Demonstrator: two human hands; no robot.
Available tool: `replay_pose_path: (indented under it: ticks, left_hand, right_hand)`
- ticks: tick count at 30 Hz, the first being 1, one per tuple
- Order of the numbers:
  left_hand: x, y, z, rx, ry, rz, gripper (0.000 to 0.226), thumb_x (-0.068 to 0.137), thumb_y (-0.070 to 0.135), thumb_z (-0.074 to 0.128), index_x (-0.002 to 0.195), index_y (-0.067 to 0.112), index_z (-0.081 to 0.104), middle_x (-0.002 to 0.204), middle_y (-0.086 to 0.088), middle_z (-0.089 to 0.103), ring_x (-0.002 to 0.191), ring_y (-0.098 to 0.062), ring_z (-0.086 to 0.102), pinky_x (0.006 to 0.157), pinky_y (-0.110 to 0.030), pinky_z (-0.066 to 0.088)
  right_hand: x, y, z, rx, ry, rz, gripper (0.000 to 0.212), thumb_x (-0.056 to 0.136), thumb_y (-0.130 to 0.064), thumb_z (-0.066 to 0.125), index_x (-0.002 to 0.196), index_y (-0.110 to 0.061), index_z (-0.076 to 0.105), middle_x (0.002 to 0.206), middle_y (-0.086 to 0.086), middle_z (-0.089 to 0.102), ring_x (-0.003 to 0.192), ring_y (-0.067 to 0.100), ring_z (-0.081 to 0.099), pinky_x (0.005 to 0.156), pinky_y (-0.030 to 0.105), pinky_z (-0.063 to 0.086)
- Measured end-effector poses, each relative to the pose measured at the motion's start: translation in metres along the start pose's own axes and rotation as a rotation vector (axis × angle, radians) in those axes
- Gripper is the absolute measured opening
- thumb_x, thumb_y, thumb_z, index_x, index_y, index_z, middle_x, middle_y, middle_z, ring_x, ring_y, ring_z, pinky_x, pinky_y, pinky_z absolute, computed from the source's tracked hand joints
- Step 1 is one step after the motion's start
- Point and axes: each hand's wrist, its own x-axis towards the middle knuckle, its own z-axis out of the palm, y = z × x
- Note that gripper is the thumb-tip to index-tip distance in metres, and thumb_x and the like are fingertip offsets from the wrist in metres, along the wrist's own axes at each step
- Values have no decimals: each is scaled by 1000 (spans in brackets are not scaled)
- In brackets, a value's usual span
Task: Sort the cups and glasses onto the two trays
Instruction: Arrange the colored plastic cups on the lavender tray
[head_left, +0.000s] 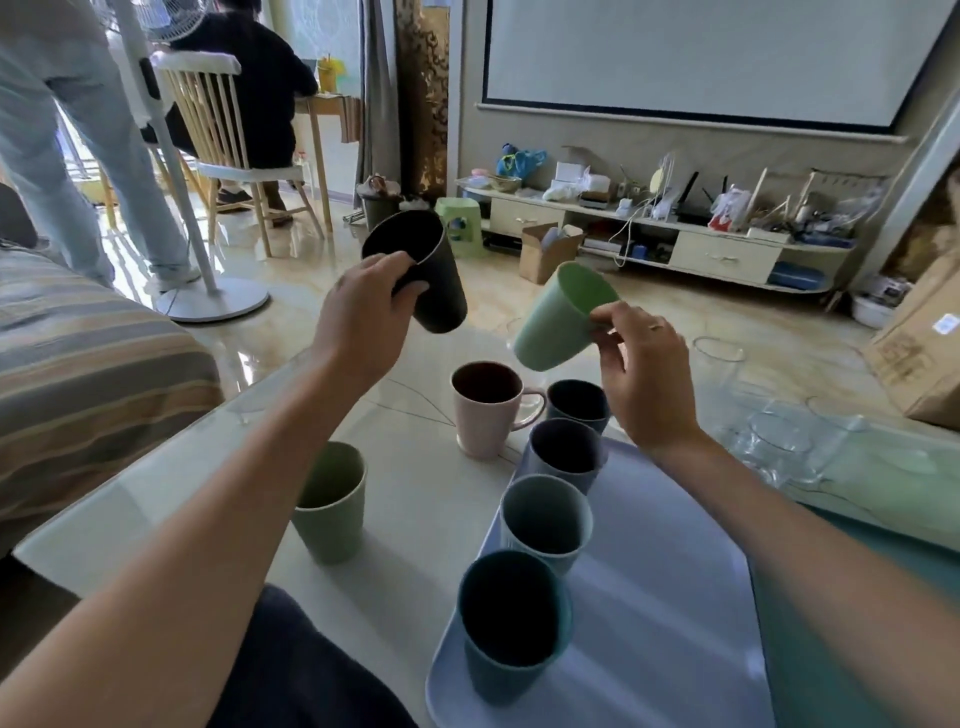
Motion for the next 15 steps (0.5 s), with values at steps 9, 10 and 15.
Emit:
replay_pose_path:
  ticks: [9, 10, 15]
  left_hand:
    - [-36, 120, 52, -204, -220, 320, 12, 91, 17, 54, 94, 7, 60, 92, -7, 64, 77, -27, 59, 66, -34, 45]
    - [-40, 124, 59, -191, -263, 336, 12, 91, 17, 53, 94, 8, 60, 92, -8, 64, 79, -28, 59, 67, -35, 46]
    - [-53, 122, 73, -105, -411, 325, 20, 94, 22, 48, 106, 12, 60, 99, -5, 62, 92, -25, 56, 67, -32, 38]
  right_hand:
    - [-67, 62, -71, -114, -56, 150, 16, 83, 0, 61, 98, -4, 64, 87, 15, 70, 73, 33, 65, 65, 27, 42]
    - [-72, 67, -71, -123, -110, 186, 16, 84, 1, 59, 98, -6, 64, 86, 15, 69, 73, 34, 64, 63, 29, 44]
    - [-87, 78, -60, -167, -338, 317, 21, 86, -3, 50, 100, -11, 64, 92, 11, 68, 81, 31, 61, 67, 38, 51]
